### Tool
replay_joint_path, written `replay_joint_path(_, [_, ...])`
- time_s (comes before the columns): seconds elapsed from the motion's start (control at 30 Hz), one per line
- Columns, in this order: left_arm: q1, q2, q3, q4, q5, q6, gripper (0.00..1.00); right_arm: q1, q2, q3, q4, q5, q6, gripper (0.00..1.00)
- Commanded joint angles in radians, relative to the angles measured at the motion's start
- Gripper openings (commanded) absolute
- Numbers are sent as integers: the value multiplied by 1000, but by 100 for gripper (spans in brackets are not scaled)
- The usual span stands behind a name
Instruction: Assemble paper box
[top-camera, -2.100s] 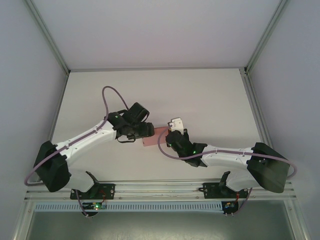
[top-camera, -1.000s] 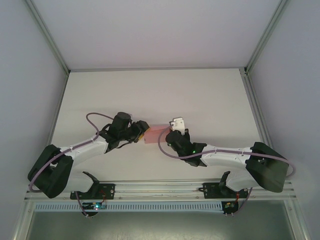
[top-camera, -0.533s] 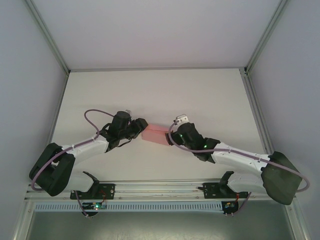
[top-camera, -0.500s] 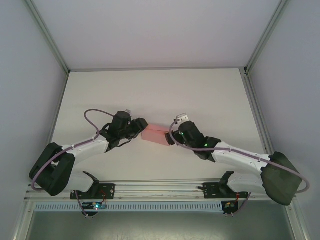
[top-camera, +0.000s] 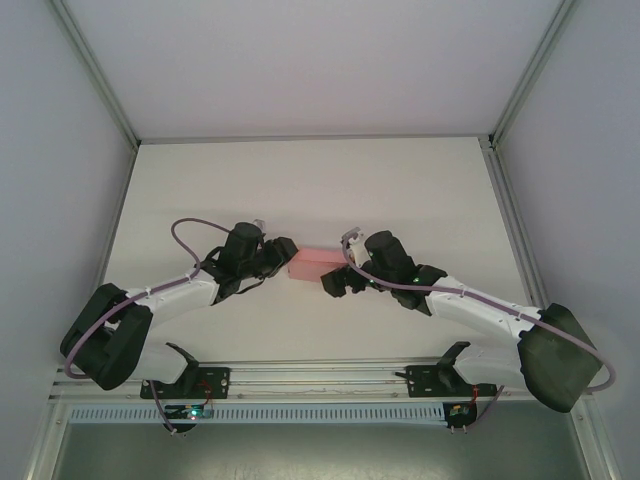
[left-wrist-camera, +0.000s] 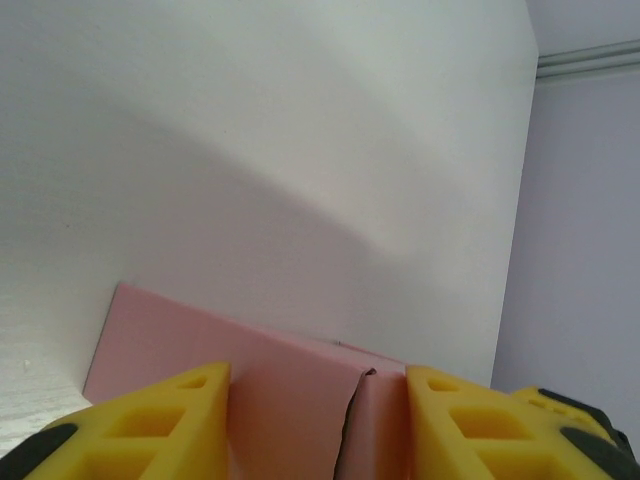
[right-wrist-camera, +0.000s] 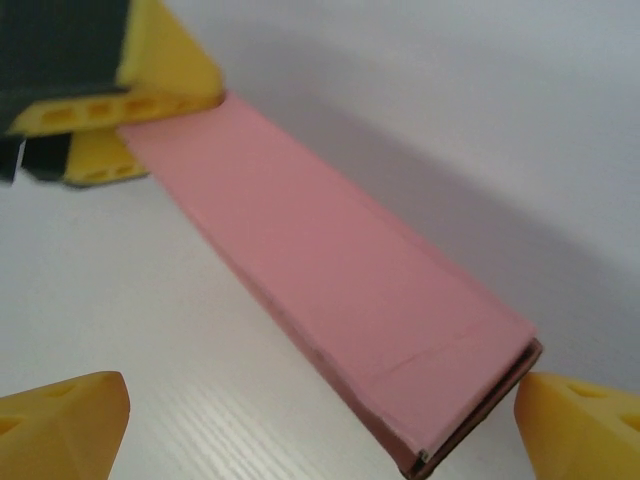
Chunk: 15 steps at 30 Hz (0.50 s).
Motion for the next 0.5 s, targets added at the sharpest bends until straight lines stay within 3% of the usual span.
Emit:
replay_joint_path(0.0, [-26, 37, -41, -135, 15, 37, 41, 6, -26, 19, 73, 175, 148, 98])
replay_joint_path(0.17, [-34, 55, -35, -129, 17, 54, 38, -53, -50, -72, 233, 92, 277, 95])
replay_joint_path(0.33, [-36, 62, -44, -128, 5, 55, 38, -81, -1, -150, 279, 72, 324, 75])
replay_joint_path(0.4, [-36, 70, -51, -119, 5, 59, 37, -81, 36, -211, 371, 45, 326, 69])
replay_joint_path(0.47, [-35, 82, -57, -115, 7, 65, 35, -82, 80, -294, 515, 38, 339, 55])
